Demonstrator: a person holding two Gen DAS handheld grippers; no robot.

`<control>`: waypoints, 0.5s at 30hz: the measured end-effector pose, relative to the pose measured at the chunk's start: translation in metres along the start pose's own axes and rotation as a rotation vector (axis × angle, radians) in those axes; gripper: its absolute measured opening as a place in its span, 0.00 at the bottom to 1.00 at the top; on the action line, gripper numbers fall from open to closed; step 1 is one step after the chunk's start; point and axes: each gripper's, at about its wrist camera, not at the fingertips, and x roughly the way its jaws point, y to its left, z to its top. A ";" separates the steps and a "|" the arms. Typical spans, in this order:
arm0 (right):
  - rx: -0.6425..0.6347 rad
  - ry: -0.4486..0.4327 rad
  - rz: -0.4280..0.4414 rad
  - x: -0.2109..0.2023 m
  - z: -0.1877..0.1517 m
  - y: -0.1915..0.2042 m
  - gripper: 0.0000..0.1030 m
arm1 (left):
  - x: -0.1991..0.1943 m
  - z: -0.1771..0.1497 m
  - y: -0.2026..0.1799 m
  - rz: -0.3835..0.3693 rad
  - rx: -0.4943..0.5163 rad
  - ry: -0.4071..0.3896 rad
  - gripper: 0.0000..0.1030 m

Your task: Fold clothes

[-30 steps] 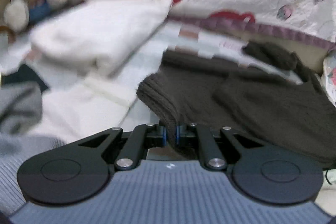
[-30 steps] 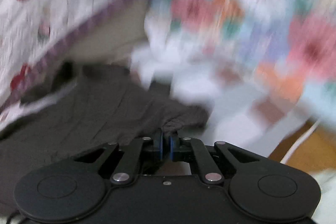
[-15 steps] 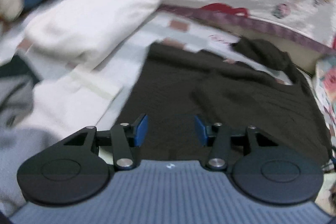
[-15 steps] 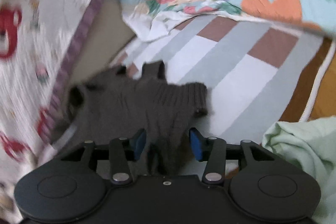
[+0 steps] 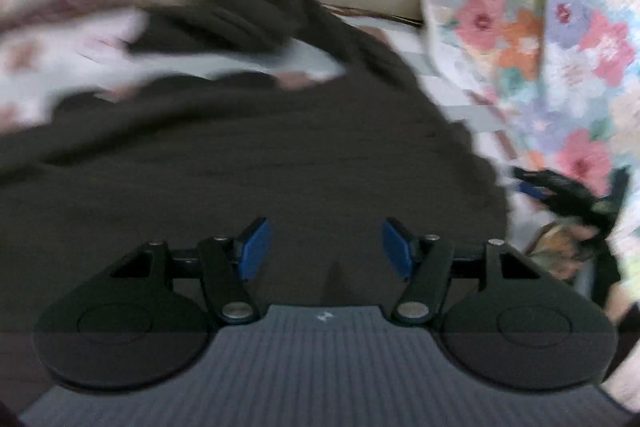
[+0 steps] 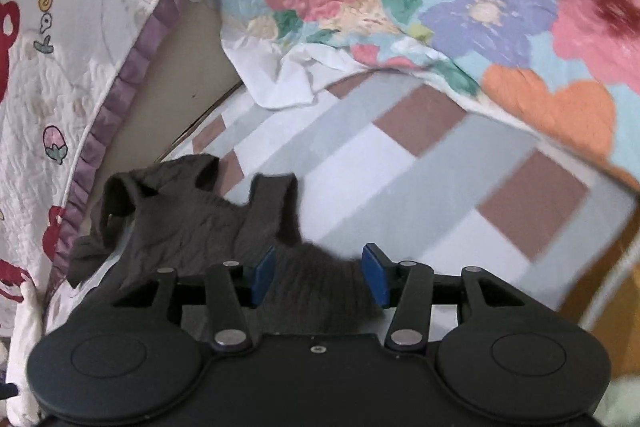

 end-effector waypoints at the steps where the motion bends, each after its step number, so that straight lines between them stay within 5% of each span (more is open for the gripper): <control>1: -0.015 -0.004 0.014 0.006 0.006 0.002 0.54 | 0.013 -0.001 -0.006 -0.020 -0.014 0.006 0.60; 4: -0.110 0.032 0.043 0.030 0.021 0.025 0.62 | 0.042 -0.013 -0.014 0.045 0.022 -0.045 0.60; 7: -0.172 0.111 -0.004 0.066 0.025 0.039 0.62 | 0.051 -0.051 -0.014 0.141 0.257 -0.177 0.60; 9: -0.251 0.120 -0.028 0.080 0.020 0.051 0.66 | 0.059 -0.061 -0.023 0.202 0.351 -0.103 0.59; 11: -0.369 0.082 -0.043 0.084 0.008 0.066 0.59 | 0.054 -0.064 -0.028 0.173 0.380 -0.123 0.61; 14: -0.495 0.020 -0.052 0.085 -0.004 0.084 0.06 | 0.057 -0.064 -0.030 0.192 0.387 -0.135 0.63; 15: -0.487 -0.033 -0.089 0.078 0.000 0.086 0.07 | 0.059 -0.063 -0.025 0.209 0.372 -0.131 0.63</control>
